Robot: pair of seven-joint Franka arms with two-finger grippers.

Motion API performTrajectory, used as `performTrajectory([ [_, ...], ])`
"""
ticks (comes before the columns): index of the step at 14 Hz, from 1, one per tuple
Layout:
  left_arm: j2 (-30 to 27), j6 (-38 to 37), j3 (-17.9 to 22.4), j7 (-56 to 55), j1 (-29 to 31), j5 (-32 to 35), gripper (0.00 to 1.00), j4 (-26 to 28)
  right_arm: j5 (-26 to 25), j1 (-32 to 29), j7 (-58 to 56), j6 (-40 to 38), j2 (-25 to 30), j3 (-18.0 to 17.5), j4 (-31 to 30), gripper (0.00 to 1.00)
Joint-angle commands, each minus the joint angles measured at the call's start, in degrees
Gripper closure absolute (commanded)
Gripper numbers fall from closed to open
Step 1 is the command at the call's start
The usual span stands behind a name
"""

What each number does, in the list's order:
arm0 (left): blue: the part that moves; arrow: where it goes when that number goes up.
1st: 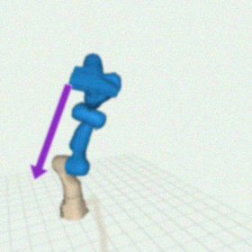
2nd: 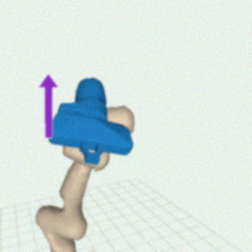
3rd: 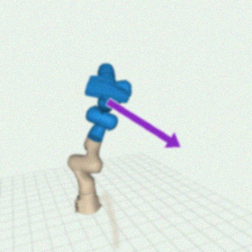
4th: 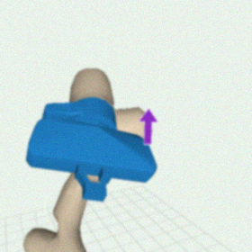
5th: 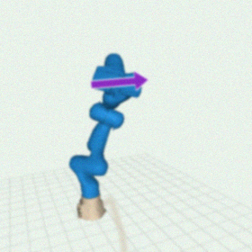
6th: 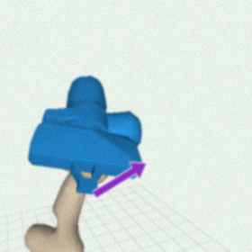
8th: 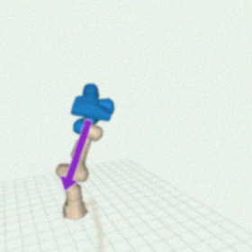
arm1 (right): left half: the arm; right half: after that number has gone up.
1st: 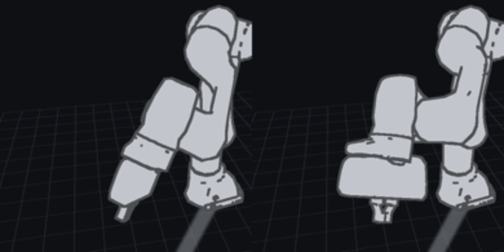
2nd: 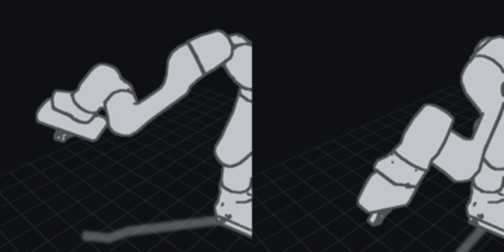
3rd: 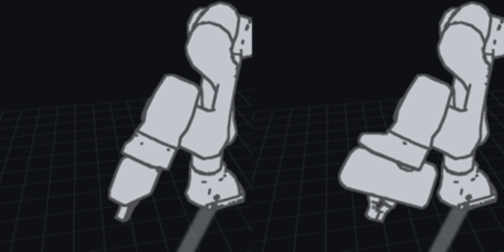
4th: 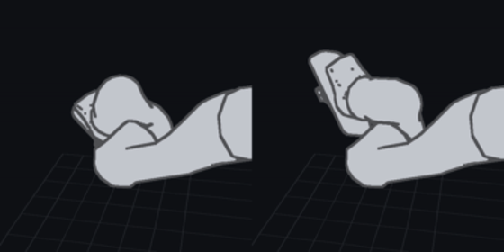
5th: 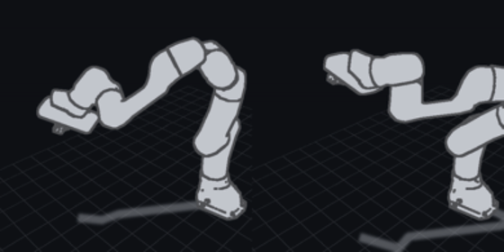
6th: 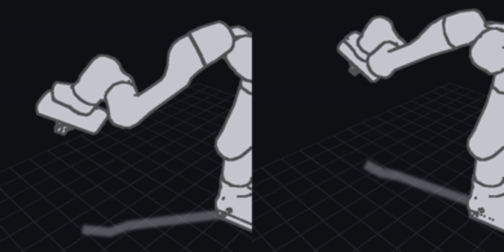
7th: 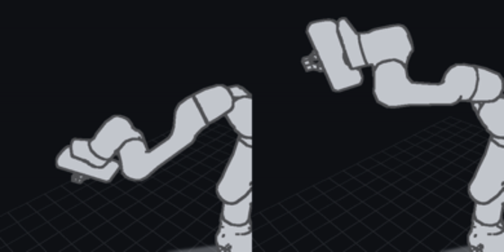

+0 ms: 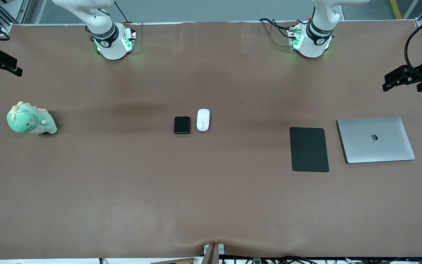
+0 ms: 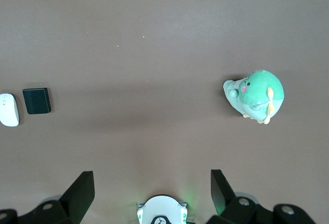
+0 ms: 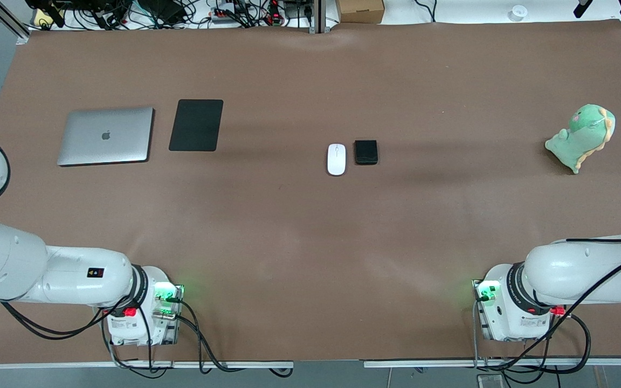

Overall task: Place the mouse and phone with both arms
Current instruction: 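Move the left gripper toward the white mouse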

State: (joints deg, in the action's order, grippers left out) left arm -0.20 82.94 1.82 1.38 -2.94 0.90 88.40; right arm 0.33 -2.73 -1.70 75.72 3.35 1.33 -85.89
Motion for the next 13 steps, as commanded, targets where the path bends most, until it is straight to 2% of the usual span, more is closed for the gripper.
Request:
performTrajectory([
  [1, 0.7, -1.2, -0.1, -0.3, -0.1, -0.5, 0.0, -1.1, 0.6, -1.6, -0.8, 0.0, 0.2, -1.1, 0.1, 0.0],
  [4, 1.9, -1.2, -0.2, -2.5, -0.9, -0.3, 0.0, -1.7, 0.6, -1.6, -0.8, 0.0, 0.2, -1.1, 0.1, 0.0],
  [8, 3.4, -1.2, -2.4, -6.9, -4.0, 0.2, 0.0, -1.8, 0.6, -1.6, -0.8, 0.1, 0.2, -1.1, 0.1, 0.0],
  [10, 4.6, -1.2, -3.8, -10.0, -6.5, 0.3, 0.0, -1.8, 0.6, -1.6, -0.8, 0.2, 0.2, -1.1, 0.1, 0.0],
  [13, 7.5, -1.1, -3.9, -20.7, -12.6, 0.3, 0.0, -1.8, 0.6, -1.4, -0.8, 0.4, 0.0, -1.1, 0.2, 0.0],
])
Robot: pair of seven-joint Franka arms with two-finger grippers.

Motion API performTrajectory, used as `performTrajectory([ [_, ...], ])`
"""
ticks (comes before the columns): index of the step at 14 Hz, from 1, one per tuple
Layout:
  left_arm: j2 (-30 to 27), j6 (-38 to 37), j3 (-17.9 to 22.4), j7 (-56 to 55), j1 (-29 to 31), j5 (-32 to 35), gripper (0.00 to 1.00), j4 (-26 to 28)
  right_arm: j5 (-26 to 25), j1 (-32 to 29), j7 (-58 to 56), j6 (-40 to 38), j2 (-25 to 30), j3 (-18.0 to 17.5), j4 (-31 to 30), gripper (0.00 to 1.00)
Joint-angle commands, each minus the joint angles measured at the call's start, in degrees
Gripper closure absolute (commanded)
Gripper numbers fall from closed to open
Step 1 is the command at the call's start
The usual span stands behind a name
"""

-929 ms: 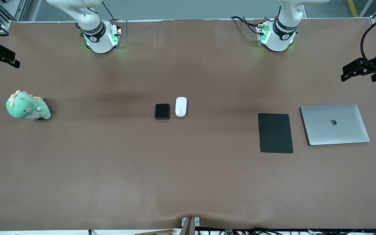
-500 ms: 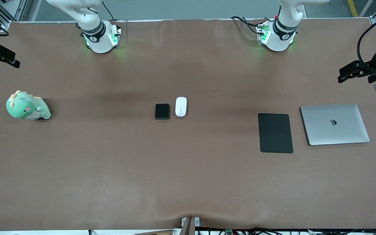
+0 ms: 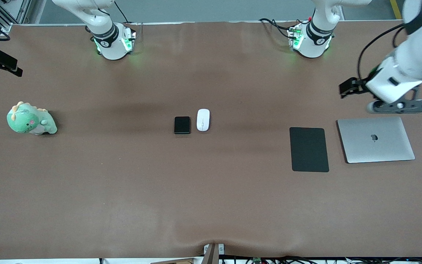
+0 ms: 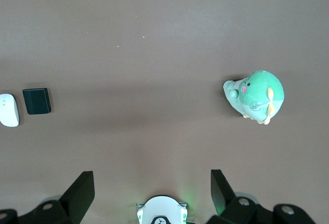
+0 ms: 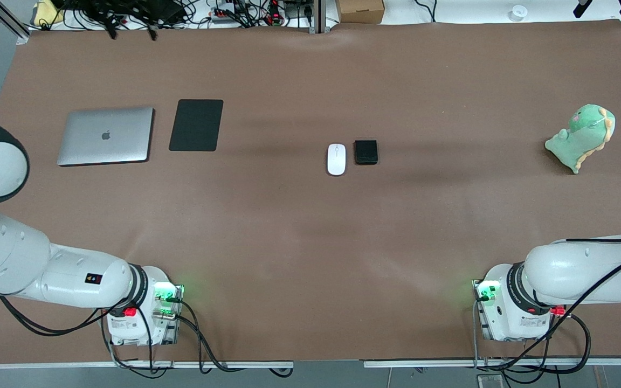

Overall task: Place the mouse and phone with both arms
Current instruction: 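Move the left gripper toward the white mouse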

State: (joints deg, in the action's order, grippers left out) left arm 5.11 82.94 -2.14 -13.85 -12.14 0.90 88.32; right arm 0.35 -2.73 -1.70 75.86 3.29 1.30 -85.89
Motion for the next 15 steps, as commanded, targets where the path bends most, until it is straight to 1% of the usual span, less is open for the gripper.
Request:
performTrajectory([
  [1, 2.6, -0.9, 0.0, -7.6, -4.2, 0.3, 0.0, -1.7, 0.6, -1.1, -0.8, 0.2, 0.0, -1.1, 0.5, 0.0],
  [2, 3.1, -0.8, -0.1, -8.6, -4.6, 0.0, 0.0, -1.7, 0.8, -0.9, -0.8, 0.2, -0.1, -1.2, 0.7, 0.0],
  [6, 4.9, 0.7, -0.8, -13.5, -9.1, -0.7, 0.0, -1.7, 1.6, -1.4, -0.8, 0.2, -0.3, -1.2, 0.7, 0.0],
  [9, 7.4, 4.9, -1.0, -17.6, -12.4, -3.1, 0.0, -1.7, 1.6, -1.2, -0.8, 0.2, -0.4, -1.3, 0.8, 0.0],
  [11, 8.9, 7.6, -1.0, -20.8, -15.5, -3.2, 0.0, -1.7, 1.6, -1.2, -0.8, 0.2, -0.4, -1.2, 0.8, 0.0],
  [13, 11.8, 9.8, -1.0, -27.1, -19.8, -2.8, 0.0, -1.7, 1.6, -1.5, -0.8, 0.2, -0.4, -1.2, 0.8, 0.0],
  [15, 14.0, 12.3, -1.0, -31.2, -22.7, -3.0, 0.0, -1.8, 1.7, -1.6, -0.8, 0.2, -0.4, -1.2, 0.8, 0.0],
])
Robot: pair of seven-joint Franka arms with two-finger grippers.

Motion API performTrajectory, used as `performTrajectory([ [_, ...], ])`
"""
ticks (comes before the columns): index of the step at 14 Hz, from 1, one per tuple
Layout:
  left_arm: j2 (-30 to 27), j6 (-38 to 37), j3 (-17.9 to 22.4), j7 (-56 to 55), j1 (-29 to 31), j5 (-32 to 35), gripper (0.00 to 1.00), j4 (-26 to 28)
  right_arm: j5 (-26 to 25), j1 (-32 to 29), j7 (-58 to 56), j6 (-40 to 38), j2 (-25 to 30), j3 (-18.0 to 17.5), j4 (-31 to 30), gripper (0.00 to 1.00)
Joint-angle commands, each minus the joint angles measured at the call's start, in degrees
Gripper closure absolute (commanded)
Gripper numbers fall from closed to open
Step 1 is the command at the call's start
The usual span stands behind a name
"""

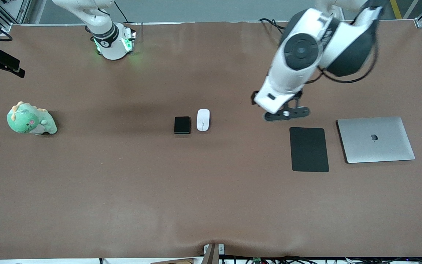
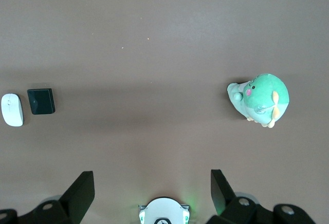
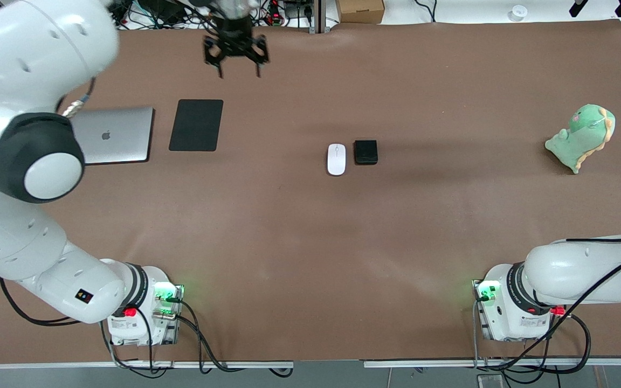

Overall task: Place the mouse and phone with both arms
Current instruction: 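Lower the left gripper over the white mouse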

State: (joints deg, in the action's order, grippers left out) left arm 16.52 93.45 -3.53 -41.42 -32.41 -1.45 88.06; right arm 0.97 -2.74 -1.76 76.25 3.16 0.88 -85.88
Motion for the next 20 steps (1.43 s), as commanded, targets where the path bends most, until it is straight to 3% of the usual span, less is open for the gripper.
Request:
performTrajectory([
  [1, 3.1, 3.7, 0.4, -4.5, -4.0, -0.7, 0.0, -1.6, 1.2, -1.7, -0.7, -0.1, -0.3, -0.8, 0.8, 0.0],
  [11, 13.4, 18.0, 0.4, -7.4, -12.9, -0.7, 0.0, -2.5, 1.8, -1.7, -0.6, -0.1, -0.3, -0.7, 0.8, 0.0],
  [16, 20.2, 19.0, 0.5, -9.7, -15.7, -0.3, 0.0, -6.8, 1.9, -2.5, -0.6, -0.2, -0.4, -0.6, 0.7, 0.0],
  [20, 23.1, 22.8, 0.5, -10.0, -16.0, -0.2, 0.0, -7.1, 2.0, -2.5, -0.6, -0.2, -0.4, -0.6, 0.8, 0.0],
])
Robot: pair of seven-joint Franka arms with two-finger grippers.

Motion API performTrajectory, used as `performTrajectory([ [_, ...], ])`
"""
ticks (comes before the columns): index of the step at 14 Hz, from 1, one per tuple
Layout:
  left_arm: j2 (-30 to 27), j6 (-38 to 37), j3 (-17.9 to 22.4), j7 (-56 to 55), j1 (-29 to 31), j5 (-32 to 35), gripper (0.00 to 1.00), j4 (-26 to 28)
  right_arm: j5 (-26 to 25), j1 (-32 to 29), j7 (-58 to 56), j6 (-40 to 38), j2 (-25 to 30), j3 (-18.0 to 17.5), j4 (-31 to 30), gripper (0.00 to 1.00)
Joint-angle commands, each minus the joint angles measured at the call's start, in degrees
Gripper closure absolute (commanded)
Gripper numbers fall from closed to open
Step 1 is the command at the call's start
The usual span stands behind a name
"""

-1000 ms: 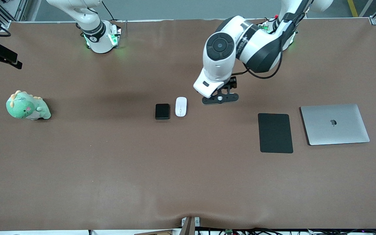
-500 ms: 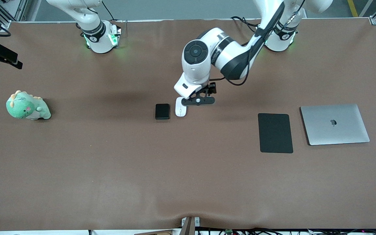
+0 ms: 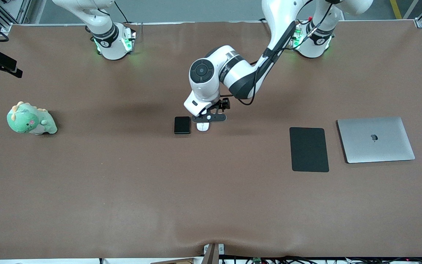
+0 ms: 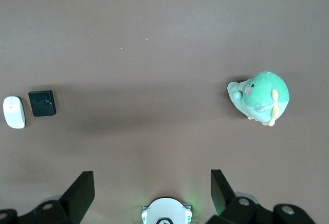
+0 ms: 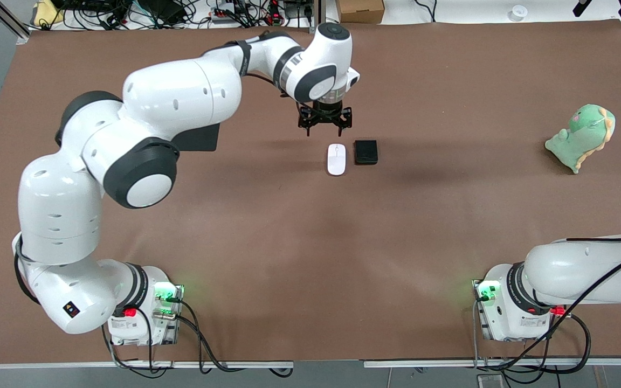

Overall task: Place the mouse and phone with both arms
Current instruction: 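Lower the left gripper over the white mouse, then close the left gripper on the white mouse and lift it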

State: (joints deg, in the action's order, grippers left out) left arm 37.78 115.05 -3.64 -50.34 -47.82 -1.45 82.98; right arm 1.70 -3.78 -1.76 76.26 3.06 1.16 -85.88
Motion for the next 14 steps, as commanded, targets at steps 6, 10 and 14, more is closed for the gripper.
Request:
performTrajectory([
  [6, 6.2, 4.8, 0.6, -2.6, -2.1, -0.2, 0.0, -2.0, 1.6, -1.7, -0.6, -0.2, -0.3, -0.9, 0.8, 0.0],
  [10, 8.6, 10.5, 0.6, -6.8, -2.9, -0.2, 0.0, -2.1, 1.7, -1.7, -0.6, -0.2, -0.3, -0.9, 0.8, 0.0],
  [14, 9.8, 11.3, 0.6, -6.3, -3.0, 0.0, 0.0, -2.0, 2.0, -1.7, -0.6, -0.2, -0.3, -0.9, 0.8, 0.0],
])
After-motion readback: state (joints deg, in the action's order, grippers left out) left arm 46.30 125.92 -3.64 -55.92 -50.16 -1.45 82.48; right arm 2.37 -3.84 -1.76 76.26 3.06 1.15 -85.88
